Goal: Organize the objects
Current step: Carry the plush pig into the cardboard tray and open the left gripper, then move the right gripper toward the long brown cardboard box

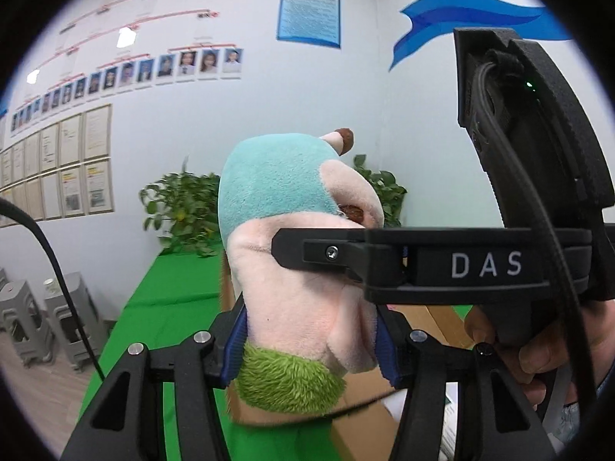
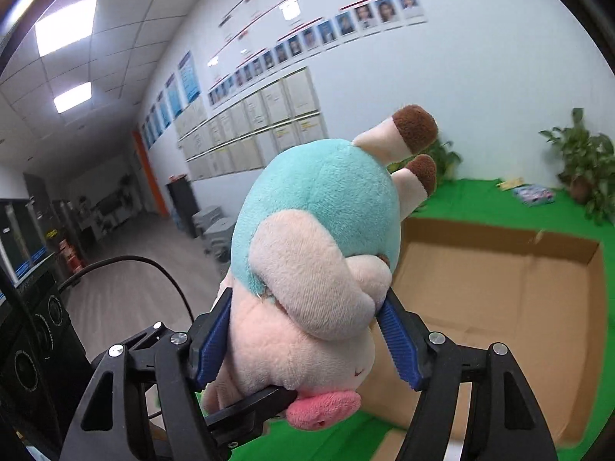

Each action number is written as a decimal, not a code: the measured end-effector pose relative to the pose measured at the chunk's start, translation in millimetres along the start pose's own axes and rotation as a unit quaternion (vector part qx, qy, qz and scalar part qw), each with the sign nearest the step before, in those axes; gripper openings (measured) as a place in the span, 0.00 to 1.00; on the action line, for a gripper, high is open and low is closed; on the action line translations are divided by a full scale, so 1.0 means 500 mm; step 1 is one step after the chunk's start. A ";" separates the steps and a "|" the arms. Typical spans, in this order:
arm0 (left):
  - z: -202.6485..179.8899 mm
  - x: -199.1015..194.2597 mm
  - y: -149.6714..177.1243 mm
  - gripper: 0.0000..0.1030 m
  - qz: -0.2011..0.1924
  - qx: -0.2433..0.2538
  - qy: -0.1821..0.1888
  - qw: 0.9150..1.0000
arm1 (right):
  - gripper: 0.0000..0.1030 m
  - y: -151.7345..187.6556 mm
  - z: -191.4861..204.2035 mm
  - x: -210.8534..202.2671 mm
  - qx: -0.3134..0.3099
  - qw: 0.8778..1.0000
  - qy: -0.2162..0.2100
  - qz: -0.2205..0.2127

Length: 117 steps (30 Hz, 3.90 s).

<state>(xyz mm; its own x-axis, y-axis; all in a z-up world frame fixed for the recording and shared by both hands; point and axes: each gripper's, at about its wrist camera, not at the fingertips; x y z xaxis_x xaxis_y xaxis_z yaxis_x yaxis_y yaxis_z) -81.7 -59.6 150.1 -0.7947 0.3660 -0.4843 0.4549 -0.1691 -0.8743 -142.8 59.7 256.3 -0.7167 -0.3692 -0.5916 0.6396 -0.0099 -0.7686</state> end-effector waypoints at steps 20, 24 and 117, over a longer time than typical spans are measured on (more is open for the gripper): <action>0.089 0.286 0.143 0.55 0.184 -0.069 0.010 0.981 | 0.64 0.098 -0.340 0.513 0.071 0.988 -0.030 0.135; 0.098 0.276 0.172 0.59 0.199 -0.079 0.010 0.977 | 0.64 0.139 -0.365 0.572 0.073 0.986 -0.026 0.150; -0.145 -0.006 0.168 0.95 0.089 -0.066 -0.016 0.994 | 1.00 0.530 -0.227 -0.109 0.118 0.960 0.246 0.062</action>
<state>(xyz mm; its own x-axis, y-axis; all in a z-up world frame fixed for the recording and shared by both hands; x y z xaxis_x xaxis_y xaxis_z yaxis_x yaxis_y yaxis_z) -11.7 -8.6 80.4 -0.7084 0.3112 -0.6335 0.6365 -0.1061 -0.7639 34.3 182.6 57.5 -0.6382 0.1022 -0.7631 0.7324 -0.2250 -0.6426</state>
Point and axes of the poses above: each gripper's, at about its wrist camera, not at the fingertips, and x roughly the way its jaws point, z to its left, y to its underside, and after that the axes turned 11 degrees about z, right-handed
